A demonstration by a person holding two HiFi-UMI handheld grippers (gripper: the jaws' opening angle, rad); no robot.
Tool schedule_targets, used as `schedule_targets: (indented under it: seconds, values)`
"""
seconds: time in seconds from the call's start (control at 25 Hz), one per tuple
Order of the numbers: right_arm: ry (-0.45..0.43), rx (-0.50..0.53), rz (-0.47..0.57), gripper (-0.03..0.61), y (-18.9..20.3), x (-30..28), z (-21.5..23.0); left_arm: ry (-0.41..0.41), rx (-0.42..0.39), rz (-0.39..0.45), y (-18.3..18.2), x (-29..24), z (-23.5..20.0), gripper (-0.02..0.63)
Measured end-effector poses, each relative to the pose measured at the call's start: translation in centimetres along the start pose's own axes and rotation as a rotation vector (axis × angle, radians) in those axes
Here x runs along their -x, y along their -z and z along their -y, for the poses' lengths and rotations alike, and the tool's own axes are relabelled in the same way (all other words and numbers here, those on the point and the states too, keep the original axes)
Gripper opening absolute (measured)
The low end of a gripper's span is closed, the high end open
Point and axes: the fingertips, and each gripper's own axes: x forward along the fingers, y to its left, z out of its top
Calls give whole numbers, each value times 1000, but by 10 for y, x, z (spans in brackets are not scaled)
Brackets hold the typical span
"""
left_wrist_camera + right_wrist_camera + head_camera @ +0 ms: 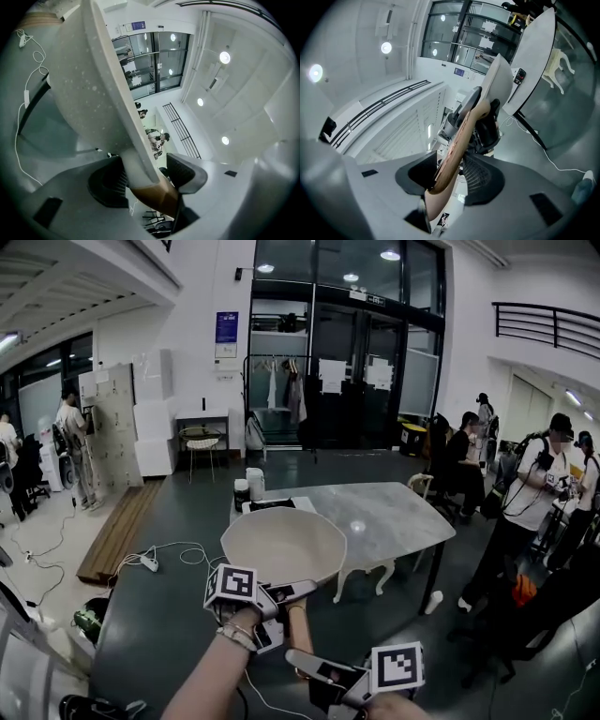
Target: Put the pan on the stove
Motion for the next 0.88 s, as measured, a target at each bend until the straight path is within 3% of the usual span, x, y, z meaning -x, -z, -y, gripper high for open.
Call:
schedule_targets:
  seconds: [0.56, 0.88]
  values:
    - [-36, -16, -59, 187, -104, 15, 51, -52, 18, 55, -70, -85, -24, 258]
    - [-48, -5, -91, 187, -134, 21, 66, -50, 13, 110, -93, -106, -30, 258]
